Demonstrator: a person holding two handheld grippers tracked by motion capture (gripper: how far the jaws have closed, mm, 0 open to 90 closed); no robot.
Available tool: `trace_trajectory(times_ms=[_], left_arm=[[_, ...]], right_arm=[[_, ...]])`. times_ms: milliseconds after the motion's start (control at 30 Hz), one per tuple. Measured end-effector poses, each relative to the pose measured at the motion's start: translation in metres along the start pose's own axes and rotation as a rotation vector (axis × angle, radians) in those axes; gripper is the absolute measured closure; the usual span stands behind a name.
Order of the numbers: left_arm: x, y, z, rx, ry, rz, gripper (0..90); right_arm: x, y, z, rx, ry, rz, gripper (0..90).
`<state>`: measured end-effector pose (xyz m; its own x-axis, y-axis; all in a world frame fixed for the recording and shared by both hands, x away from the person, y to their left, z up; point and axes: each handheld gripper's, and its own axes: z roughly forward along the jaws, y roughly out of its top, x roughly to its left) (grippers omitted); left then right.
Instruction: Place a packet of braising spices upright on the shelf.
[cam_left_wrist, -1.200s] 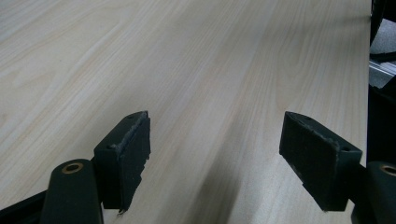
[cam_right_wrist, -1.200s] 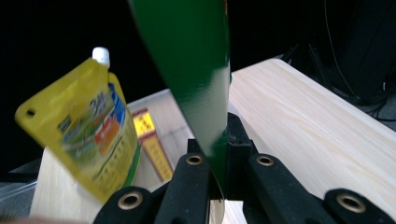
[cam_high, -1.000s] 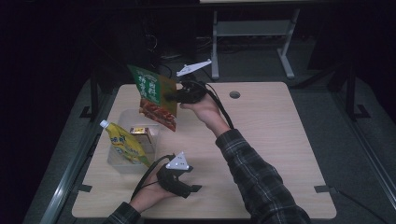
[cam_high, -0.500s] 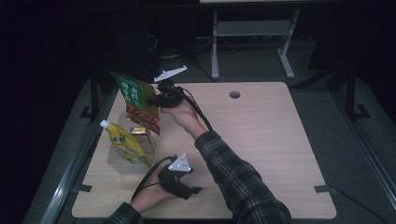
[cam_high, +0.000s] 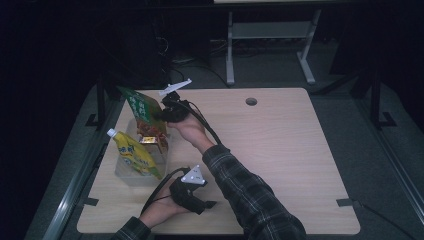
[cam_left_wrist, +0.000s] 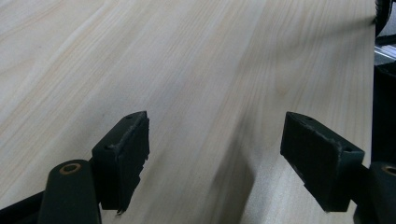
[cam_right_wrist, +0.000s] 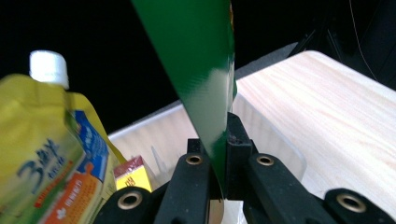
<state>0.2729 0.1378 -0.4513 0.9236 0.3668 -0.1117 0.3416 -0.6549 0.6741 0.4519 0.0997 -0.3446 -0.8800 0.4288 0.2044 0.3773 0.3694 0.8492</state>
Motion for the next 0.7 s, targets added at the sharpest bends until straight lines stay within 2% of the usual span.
trace_trajectory(times_ms=[33, 167, 200, 400, 433, 567, 700], left_arm=[[0.0007, 0.0000, -0.0004, 0.006, 0.002, 0.009, 23.3], [0.0009, -0.0002, -0.0002, 0.002, -0.001, 0.003, 23.3], [0.0000, -0.0004, 0.0005, -0.010, -0.002, -0.013, 23.2], [-0.0006, -0.0005, 0.0012, -0.020, -0.003, -0.027, 23.2], [0.0003, -0.0004, 0.0004, -0.006, -0.004, -0.012, 23.3], [0.0006, -0.0006, 0.0008, -0.002, -0.004, -0.012, 23.3], [0.0004, -0.0007, 0.0010, -0.004, -0.006, -0.014, 23.3]], right_arm=[[0.0003, -0.0012, 0.0015, 0.007, 0.001, 0.004, 89.4], [0.0013, -0.0049, 0.0057, 0.011, 0.003, 0.007, 89.3], [0.0016, -0.0050, 0.0058, 0.012, 0.003, 0.008, 89.3], [0.0033, -0.0047, 0.0074, 0.022, -0.001, -0.016, 88.0], [0.0042, -0.0051, 0.0082, 0.029, -0.010, -0.026, 86.4], [0.0038, -0.0063, 0.0089, 0.031, -0.014, -0.033, 76.9], [0.0039, -0.0048, 0.0047, 0.023, -0.028, -0.024, 61.8]])
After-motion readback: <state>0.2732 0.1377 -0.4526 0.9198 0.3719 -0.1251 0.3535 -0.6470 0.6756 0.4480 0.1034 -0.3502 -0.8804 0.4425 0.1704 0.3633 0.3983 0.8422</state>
